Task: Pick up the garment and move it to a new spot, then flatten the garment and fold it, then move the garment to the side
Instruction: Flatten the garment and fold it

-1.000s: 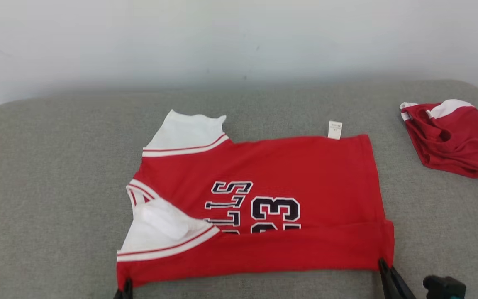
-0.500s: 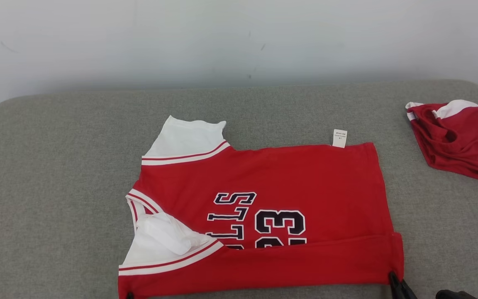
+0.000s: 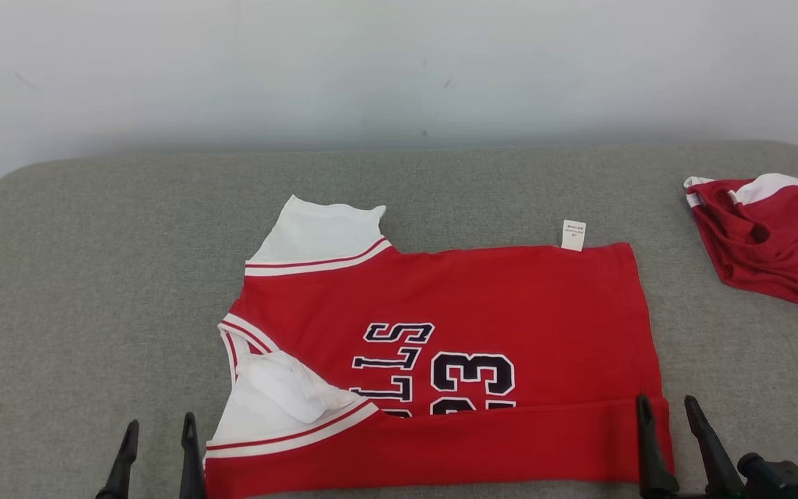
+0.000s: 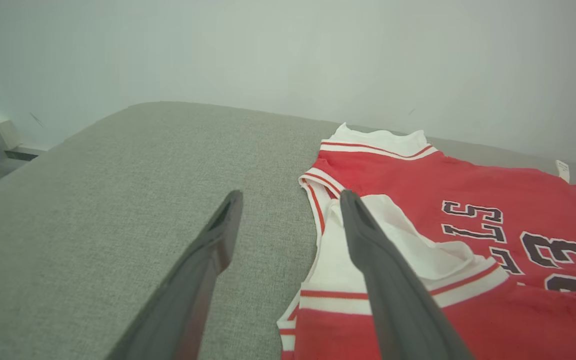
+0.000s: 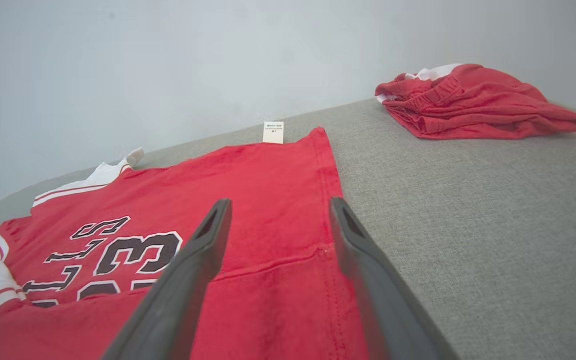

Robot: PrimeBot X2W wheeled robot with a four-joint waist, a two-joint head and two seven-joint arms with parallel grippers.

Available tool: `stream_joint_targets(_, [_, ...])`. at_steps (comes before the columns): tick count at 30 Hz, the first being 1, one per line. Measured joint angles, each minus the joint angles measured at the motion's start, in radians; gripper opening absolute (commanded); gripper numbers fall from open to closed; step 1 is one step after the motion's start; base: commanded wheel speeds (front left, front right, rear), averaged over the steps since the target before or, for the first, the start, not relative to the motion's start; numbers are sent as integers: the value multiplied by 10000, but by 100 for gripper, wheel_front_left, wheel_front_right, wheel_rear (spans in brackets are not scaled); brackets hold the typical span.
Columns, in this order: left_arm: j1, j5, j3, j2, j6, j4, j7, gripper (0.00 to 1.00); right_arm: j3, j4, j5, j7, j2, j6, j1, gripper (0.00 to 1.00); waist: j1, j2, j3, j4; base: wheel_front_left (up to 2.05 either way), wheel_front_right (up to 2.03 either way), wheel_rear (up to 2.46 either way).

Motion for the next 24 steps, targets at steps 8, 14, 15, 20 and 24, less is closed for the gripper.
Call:
stream_joint_targets(8, [169,1369,-12,-182,171,-1158,0,100,230,-1051,-888,-54,234,0,-135,100,1,1,70,61,0,0,0])
stream_joint_targets(14, [347,1517,-153,-226,332,-807,2,100,481,-1189,-1298,-54,453,0,185,100,1,0,146,63,0,0,0])
stream_joint_targets(15, [347,1484,-161,-228,384,-771,0,100,479,-1187,-1310,-54,462,0,209,100,1,0,163,56,0,0,0])
stream_joint_targets(20, [340,1298,-81,-232,497,-646,0,100,387,-1170,-1258,-54,476,0,208,100,1,0,245,-28,0,0,0])
stream_joint_targets(24, [80,1243,211,-232,426,-537,2,100,322,-1133,-1185,-54,483,0,96,100,1,0,346,-143,0,0,0])
